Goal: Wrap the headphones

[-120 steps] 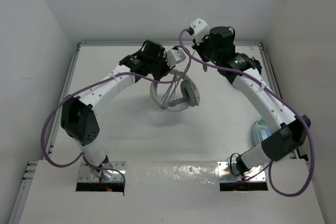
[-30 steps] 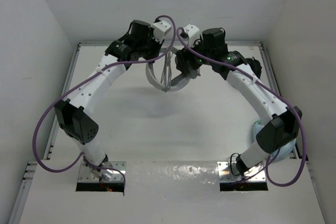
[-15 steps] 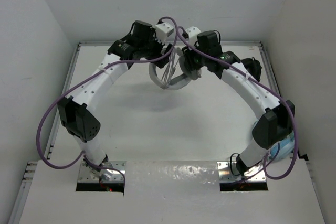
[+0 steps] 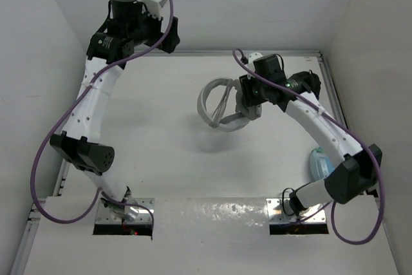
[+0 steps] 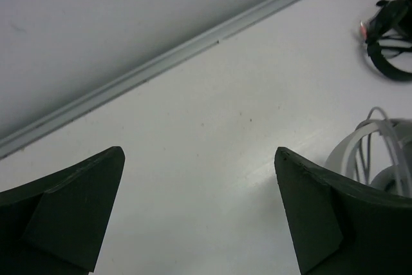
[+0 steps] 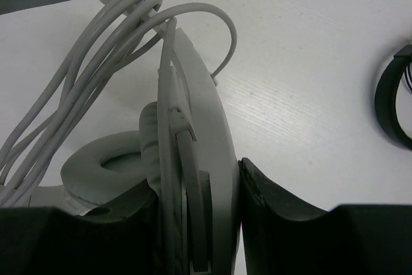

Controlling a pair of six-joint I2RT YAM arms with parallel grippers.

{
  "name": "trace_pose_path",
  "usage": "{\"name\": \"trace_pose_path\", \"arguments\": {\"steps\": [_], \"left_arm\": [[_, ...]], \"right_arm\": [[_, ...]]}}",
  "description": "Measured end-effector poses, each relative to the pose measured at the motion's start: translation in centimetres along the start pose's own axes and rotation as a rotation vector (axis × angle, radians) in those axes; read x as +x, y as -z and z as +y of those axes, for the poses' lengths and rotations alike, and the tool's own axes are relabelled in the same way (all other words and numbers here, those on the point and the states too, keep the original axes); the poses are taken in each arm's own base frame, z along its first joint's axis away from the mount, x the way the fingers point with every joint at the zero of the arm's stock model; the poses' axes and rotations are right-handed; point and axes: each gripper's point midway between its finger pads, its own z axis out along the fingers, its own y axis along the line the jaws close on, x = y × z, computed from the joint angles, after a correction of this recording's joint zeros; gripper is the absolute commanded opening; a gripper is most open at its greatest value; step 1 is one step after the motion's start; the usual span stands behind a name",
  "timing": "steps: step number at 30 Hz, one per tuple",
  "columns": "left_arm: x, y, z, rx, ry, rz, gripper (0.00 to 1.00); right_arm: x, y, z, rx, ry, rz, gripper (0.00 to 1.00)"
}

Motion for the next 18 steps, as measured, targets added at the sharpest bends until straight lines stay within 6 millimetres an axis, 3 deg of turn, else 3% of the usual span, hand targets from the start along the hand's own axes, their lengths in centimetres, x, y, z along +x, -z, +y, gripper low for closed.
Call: {"name": "trace_pose_path", "arguments": {"steps": [4,7,12,18], "left_arm": [[2.4,1.0,0.0,-0.011,0.017,0.065,1.00],[4.1,0.8,-0.1,-0.005,0.029,0.115,1.00],[5.1,0.7,-0.2,-0.004,0.037,0.147,1.00],[6.1,0.3,-0.3,-0.003,0.054,0.167,1.00]], "right_arm": [[0.2,3.0,0.5,-0.033,-0.024,-0.023,0.00],[1.4,4.0,0.9,-0.057,-0.042,-0.007,0.00],[6.2,3.1,0.5,-0.056,-0.104,0.129,0.00],[11.6,1.1,-3.6,0.048,-0.260,0.246,0.00]]}}
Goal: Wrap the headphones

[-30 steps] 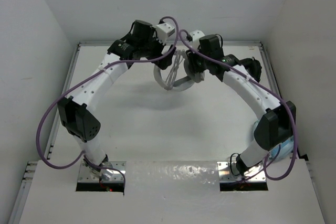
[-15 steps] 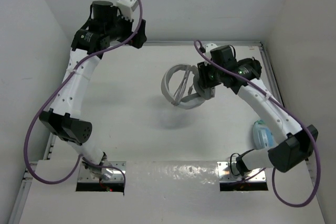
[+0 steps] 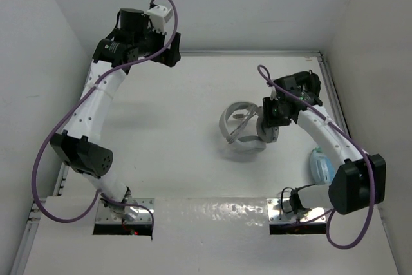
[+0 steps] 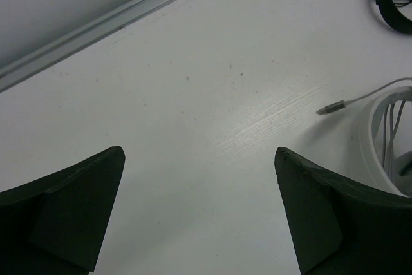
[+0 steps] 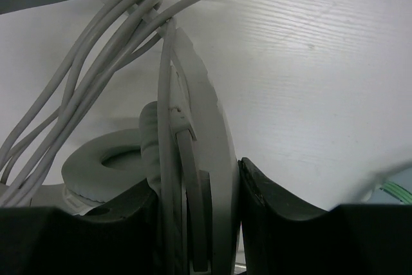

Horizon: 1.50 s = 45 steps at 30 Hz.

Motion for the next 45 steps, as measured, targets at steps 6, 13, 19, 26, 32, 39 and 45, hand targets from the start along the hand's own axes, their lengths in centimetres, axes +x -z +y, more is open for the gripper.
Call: {"name": "trace_pose_path", "arguments": {"steps": [6,13,19,26,32,39,45], "left_arm": [[0.9,-0.5,-0.1,0.006,0.016,0.023,1.00],[1.7,-1.0,-0.4,0.021,0.034,0.038,1.00],[3.6,-1.9,-0.3,0.023,0.044,0.083,1.00],[5.2,-1.6,1.0,-0.054,0.029,0.117,1.00],[8.5,-1.7,2.9,-0.159,0.031,0.185,1.00],[16.0,-1.4,4.6,-0.274,0.045,0.331,1.00],[19.4,-0.6,4.7,-0.324,0.086,0.377,1.00]], "right_arm": [[0.5,-4.1,-3.9,0.100,-0.111,0.037,0.00],[0.1,-8.7,-7.3,0.176,-0.258,0.083,0.47],[-4.7,-9.9,-8.7,0.236,-0.273,0.022,0.99],[-9.3,-1.5,-9.5,0.271,-0.264,-0.160,0.99],[-6.4,6.2,-10.2,0.259,-0.357,-0.323,0.99],[4.2,4.6,-13.3,0.445,-0.503,-0.132,0.99],[4.2,6.0,-13.7,0.476,-0.514,-0.214,0.99]]}}
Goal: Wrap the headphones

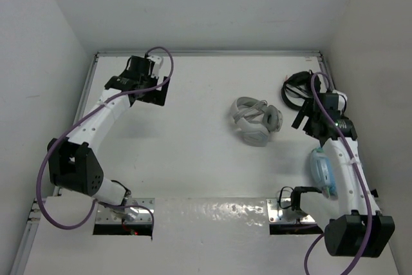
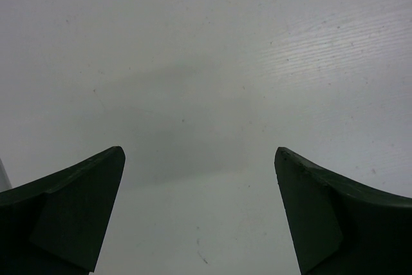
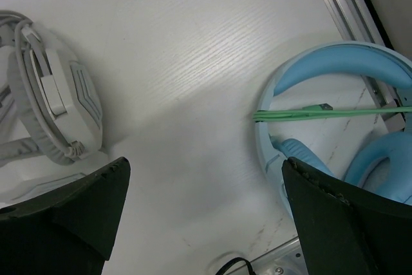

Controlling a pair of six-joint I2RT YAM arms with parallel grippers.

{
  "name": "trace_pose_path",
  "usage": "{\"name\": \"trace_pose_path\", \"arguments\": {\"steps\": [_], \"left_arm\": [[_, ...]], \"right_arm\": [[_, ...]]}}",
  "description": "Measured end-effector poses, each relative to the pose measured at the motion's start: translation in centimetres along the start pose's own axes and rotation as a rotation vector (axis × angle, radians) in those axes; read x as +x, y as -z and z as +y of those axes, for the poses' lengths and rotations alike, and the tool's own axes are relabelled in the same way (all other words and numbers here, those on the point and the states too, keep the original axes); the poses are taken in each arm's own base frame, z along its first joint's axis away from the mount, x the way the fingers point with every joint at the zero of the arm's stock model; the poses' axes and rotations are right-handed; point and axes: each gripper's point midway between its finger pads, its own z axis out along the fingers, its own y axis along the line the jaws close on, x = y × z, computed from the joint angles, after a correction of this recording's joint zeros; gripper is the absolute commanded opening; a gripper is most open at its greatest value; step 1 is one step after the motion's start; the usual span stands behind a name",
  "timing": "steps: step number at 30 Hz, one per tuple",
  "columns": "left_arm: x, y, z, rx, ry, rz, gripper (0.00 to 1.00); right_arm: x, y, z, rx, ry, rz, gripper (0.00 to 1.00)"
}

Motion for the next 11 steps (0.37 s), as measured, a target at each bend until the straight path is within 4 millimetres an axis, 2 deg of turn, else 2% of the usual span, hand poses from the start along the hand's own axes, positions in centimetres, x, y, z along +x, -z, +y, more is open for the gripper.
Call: {"name": "trace_pose_path", "arguments": {"steps": [6,11], "left_arm": [[-1.17,-0.15,-0.28,0.011,0.031,-0.054,1.00],[-0.36,-0.11,-0.40,0.014,0.035,-0.059,1.00]], "right_arm": [[-0.42,0.22,-0.30,0.017,-0.027,-0.024,0.99],[-0.72,0.86,-0.81,0.026,-0.056,-0.065,0.99]]}}
